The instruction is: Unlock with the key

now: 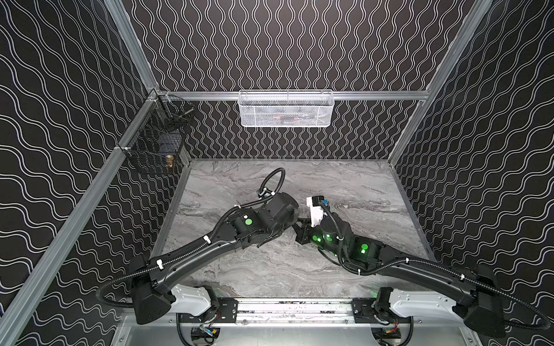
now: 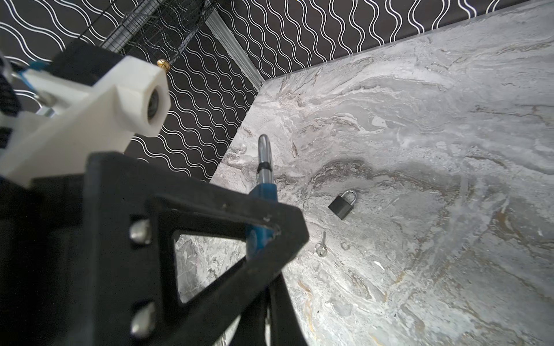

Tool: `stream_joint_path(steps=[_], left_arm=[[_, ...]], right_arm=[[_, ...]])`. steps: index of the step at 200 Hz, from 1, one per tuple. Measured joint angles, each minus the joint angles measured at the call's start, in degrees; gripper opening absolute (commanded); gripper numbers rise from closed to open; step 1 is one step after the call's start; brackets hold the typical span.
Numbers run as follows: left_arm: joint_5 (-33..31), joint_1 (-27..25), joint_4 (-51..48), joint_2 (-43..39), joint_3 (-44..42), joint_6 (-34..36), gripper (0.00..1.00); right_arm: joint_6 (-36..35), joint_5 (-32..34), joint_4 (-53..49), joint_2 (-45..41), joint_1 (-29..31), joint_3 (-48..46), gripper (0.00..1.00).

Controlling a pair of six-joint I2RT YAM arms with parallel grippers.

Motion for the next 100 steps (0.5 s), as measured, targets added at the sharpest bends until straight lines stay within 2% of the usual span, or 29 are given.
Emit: stream_joint_path(steps=[9, 17, 56, 71, 100], left_arm=[[0.00, 0.00, 0.04, -0.02, 0.00, 0.02, 0.17], [0.04, 0.07, 0.13, -0.04, -0.02, 0.04, 0.15], [-0.04, 1.40, 0.74, -1.77, -0.87, 1.99, 0.04], [-0.44, 2.19, 0.98, -3.28, -1.64, 4.07, 0.00], [-0.85, 3.61, 2.67, -7.15, -4.26, 12.44, 0.00]], right_arm=[[-0.39, 0.02, -0.13, 0.00, 0.00, 0.11, 0.00], [-0.44, 0.13, -0.39, 0.00, 0.00, 0.26, 0.06], [-1.36, -1.03, -1.57, -0.94, 0.07, 1.03, 0.45], [-2.23, -1.36, -1.81, -2.49, 0.07, 1.05, 0.51], [-2.49, -2.43, -4.87, -6.64, -0.83, 2.64, 0.64]])
